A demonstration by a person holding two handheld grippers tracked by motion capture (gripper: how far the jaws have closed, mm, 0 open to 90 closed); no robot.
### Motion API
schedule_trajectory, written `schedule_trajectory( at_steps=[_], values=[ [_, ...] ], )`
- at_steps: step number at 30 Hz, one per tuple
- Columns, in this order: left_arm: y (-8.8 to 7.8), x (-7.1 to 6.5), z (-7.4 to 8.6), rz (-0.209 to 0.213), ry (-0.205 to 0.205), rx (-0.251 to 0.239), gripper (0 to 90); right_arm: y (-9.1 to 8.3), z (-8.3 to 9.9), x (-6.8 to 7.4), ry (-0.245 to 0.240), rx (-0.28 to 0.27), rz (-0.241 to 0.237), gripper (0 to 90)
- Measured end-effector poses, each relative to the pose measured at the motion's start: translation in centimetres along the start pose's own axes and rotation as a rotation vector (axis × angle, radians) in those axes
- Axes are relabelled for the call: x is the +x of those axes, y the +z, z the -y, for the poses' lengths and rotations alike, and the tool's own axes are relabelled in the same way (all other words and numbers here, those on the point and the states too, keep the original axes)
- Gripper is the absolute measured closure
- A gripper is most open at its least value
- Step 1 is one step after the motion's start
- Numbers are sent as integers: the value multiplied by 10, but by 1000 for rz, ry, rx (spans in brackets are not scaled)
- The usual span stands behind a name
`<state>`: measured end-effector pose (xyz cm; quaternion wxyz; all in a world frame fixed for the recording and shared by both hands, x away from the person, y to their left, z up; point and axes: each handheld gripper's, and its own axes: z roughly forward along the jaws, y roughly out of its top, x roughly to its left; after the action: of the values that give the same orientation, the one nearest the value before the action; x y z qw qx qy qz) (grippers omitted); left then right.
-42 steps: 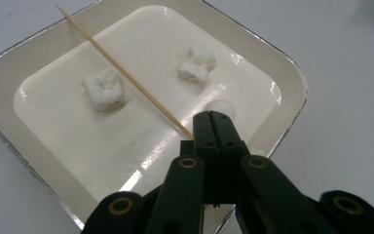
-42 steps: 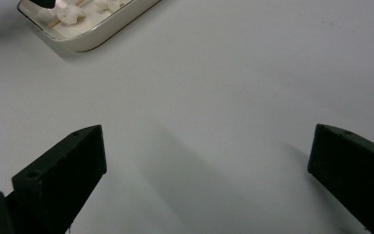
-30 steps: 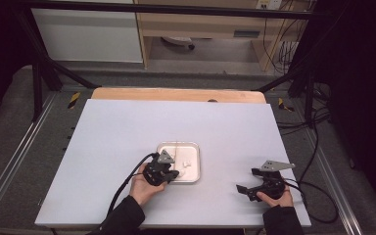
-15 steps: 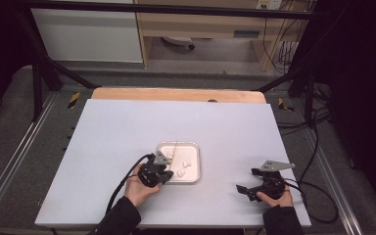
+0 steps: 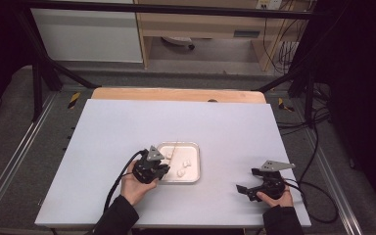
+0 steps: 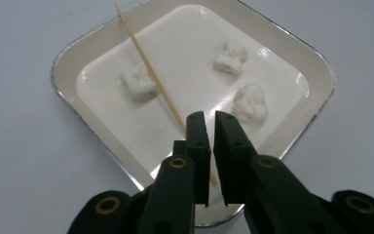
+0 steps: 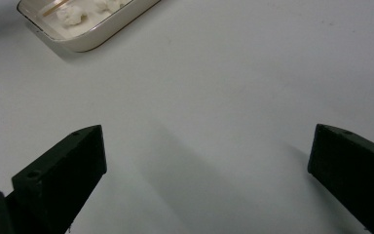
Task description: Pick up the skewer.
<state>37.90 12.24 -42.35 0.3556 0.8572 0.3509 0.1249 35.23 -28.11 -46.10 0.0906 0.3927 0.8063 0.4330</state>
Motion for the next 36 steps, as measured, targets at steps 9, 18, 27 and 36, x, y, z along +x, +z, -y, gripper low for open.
schedule_trajectory(
  at_steps=[9,18,27,36],
  values=[
    [14,6,-10,-84,-113,3,623,0,0,0,1,0,-2,11],
    [28,2,-11,-134,-142,30,713,0,0,0,4,0,-6,11],
    [33,-3,-8,-158,-158,30,782,-1,0,0,5,-1,-5,11],
    [34,-8,-6,-202,-185,13,861,0,0,1,5,-3,-6,11]
  ],
)
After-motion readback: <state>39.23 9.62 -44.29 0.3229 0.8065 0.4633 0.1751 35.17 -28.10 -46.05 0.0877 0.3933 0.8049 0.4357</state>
